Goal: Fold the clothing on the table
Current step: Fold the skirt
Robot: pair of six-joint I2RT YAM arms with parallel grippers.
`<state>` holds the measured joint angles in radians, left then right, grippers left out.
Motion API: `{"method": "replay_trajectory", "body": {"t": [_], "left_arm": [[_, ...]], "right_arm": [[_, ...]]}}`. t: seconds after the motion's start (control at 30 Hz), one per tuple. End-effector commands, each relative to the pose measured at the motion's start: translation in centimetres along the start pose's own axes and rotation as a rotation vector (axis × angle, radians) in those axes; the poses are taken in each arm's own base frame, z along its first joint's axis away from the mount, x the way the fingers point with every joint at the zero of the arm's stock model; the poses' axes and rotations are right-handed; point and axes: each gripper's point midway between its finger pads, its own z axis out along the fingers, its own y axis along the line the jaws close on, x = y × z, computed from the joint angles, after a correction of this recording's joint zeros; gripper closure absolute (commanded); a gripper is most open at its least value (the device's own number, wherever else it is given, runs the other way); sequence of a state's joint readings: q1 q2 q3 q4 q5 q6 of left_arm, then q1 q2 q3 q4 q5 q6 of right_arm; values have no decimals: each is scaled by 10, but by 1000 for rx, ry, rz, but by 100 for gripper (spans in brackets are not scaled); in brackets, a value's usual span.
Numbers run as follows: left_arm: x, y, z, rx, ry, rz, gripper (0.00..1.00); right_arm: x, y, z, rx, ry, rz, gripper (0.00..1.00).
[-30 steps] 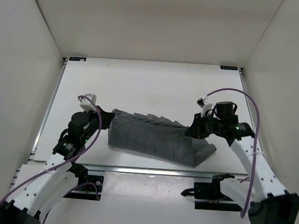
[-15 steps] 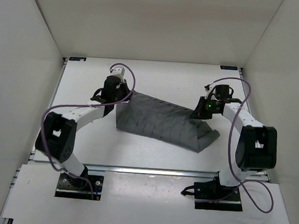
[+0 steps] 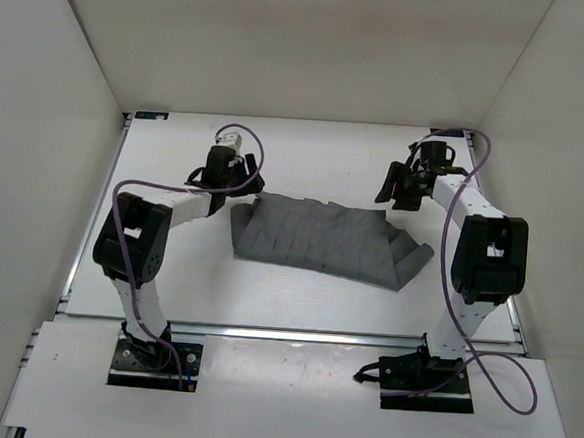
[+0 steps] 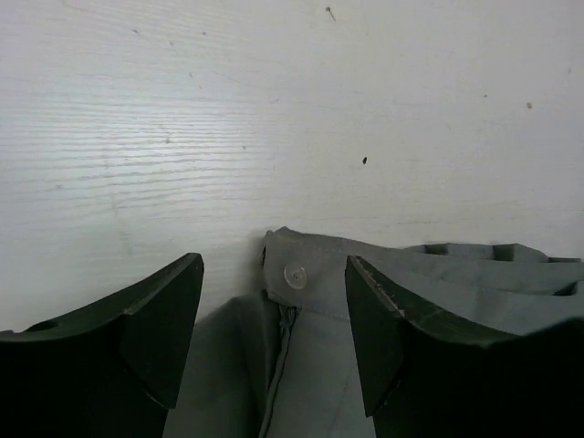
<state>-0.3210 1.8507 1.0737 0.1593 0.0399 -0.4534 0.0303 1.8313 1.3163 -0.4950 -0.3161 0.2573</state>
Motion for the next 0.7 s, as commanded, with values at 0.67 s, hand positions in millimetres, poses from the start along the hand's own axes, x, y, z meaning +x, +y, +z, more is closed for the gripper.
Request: {"method": "replay_trajectory", "body": {"t": [0.67], "left_arm": [[78, 44, -78, -139, 209, -23, 32]], "right_arm": [[95, -44, -116, 121, -72, 131, 45]]}}
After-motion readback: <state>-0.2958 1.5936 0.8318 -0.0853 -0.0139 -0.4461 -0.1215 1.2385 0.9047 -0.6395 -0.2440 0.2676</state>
